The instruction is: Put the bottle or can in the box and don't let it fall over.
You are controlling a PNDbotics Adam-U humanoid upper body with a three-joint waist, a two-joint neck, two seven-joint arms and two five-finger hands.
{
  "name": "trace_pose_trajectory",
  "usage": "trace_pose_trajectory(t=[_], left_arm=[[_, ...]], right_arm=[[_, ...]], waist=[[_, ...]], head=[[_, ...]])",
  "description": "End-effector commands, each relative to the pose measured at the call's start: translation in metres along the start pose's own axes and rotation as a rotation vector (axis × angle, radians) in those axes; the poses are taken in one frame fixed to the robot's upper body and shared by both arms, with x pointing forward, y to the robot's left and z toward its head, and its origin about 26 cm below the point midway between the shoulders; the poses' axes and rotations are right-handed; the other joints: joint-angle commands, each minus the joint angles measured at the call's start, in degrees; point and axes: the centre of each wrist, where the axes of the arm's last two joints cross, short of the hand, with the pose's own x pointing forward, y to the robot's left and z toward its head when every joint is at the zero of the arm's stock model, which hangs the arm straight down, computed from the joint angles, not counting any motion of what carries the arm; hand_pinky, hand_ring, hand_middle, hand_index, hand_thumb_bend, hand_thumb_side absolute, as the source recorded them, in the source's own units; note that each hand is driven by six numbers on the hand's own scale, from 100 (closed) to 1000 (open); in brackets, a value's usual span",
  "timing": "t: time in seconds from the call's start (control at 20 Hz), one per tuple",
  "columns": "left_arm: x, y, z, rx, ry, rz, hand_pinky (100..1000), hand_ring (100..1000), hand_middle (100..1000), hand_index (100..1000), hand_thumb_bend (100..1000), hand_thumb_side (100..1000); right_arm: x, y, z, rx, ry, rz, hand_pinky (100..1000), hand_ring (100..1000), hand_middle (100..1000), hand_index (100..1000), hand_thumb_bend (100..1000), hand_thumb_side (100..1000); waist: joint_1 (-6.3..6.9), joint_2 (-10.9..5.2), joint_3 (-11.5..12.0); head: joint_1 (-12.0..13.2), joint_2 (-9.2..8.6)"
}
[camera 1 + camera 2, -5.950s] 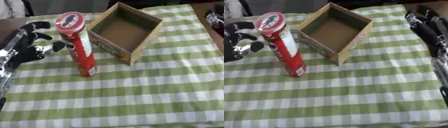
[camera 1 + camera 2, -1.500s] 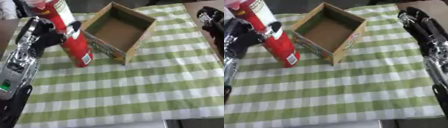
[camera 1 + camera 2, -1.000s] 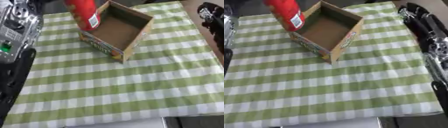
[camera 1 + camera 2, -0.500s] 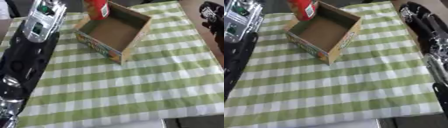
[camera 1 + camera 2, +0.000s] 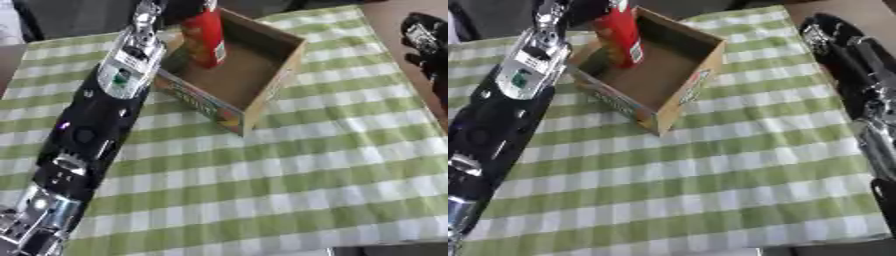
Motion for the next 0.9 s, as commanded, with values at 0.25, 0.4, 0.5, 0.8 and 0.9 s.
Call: trace_pose_trajectory(t=[0.25,0.4,0.5,0.8,0.9], left_arm=[[-0.002,0.012,-0.004,-0.061,-0.001,-0.133,977,715,809,856,767,450],[-0.004,0.015,-0.003,-0.062,0.009,-0.139,973,710,801,841,725,442],[-0.004,0.018,-0.002,-0.051,0.007,-0.134,968,704,797,834,698,432],[0.005,0.046,0.017,0.026,-0.054,-0.054,955,682,781,813,523,489],[0.009,0.058,0.030,0.039,-0.088,-0.019,955,679,787,813,455,502]], right_arm=[[0.008,-0.005,0.001,-0.011,-0.028,0.007,1000,995,973,956,100,663],[0.007,-0.006,0.001,-0.013,-0.024,0.006,1000,995,974,956,100,664],[0.006,-0.006,0.001,-0.015,-0.021,0.007,1000,995,974,956,100,664],[0.002,-0.010,0.003,-0.029,-0.011,0.012,1000,995,974,956,100,663],[0.001,-0.011,0.004,-0.036,-0.007,0.014,1000,995,974,956,100,665]], waist=[[-0.31,-1.18,0.37],[-0.36,-1.36,0.57],[-0.37,-1.52,0.80],[-0.37,-2.41,2.12],[-0.49,-2.79,2.55]], head=[[-0.41,-0.30],[-0.59,-0.12],[-0.75,0.02],[-1.97,0.92],[-2.62,1.39]])
